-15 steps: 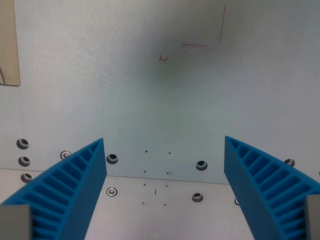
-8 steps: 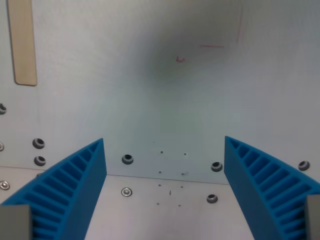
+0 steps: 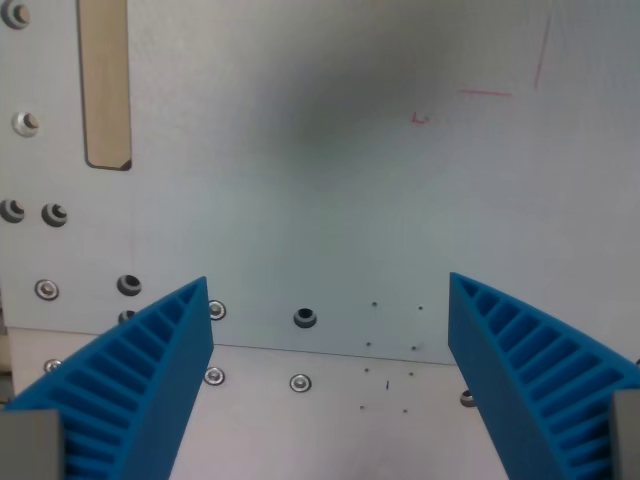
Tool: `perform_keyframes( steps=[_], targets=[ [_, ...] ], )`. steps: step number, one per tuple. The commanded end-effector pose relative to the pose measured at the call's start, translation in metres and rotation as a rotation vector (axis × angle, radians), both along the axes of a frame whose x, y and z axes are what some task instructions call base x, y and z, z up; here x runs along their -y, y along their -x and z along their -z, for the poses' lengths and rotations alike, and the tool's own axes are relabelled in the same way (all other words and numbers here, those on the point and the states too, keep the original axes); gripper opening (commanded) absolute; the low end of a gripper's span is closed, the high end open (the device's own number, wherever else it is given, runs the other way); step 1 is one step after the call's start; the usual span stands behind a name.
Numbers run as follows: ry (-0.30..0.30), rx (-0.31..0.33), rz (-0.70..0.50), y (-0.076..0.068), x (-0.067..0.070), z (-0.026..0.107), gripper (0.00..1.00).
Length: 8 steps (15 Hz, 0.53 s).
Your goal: Move in gripper negative y
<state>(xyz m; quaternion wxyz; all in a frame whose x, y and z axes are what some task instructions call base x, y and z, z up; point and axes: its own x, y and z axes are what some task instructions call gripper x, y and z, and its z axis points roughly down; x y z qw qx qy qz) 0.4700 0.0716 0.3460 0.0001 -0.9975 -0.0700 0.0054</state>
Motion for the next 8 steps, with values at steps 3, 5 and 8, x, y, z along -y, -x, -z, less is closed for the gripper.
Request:
perform_keyframes(
  steps=[3,5,8],
  targets=[
    [0.003,0.006,0.017,0.006,-0.023,-0.002,1.0],
    [0.003,0.006,0.017,0.008,-0.033,-0.002,1.0],
    [0.003,0.006,0.017,0.009,-0.048,-0.002,1.0]
  ],
)
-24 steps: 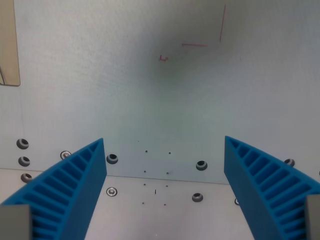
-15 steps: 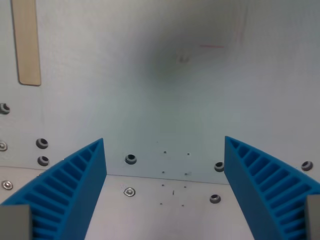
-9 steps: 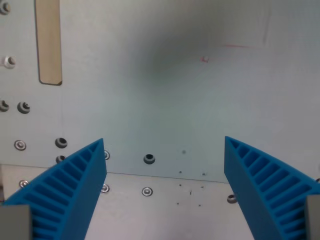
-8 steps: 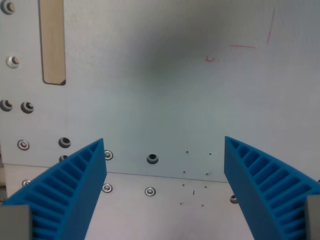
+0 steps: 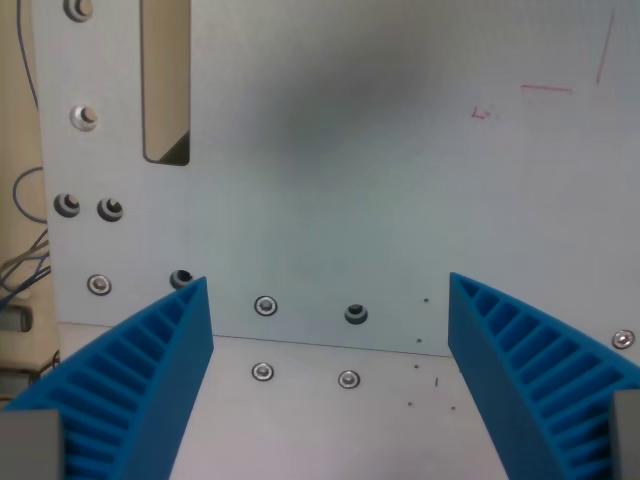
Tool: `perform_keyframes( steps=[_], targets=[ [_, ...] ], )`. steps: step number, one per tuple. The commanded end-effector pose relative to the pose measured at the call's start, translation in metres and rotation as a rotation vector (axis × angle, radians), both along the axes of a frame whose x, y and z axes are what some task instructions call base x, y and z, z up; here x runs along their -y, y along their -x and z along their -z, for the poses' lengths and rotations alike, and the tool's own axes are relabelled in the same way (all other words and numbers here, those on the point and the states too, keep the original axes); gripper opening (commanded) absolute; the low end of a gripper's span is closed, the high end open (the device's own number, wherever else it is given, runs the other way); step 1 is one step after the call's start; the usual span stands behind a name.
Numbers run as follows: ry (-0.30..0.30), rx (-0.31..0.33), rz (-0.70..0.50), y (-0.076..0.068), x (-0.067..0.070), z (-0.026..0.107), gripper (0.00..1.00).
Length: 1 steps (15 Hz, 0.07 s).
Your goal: Move in gripper negative y
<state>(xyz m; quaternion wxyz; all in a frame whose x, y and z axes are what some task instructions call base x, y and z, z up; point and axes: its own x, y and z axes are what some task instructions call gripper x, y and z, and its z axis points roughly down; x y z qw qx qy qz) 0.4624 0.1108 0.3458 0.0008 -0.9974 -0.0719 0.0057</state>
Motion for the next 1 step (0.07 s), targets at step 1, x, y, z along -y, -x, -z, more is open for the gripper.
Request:
perform_keyframes(
  steps=[1],
  targets=[
    [0.005,0.006,0.02,0.0024,-0.0133,-0.0022,1.0]
  ],
)
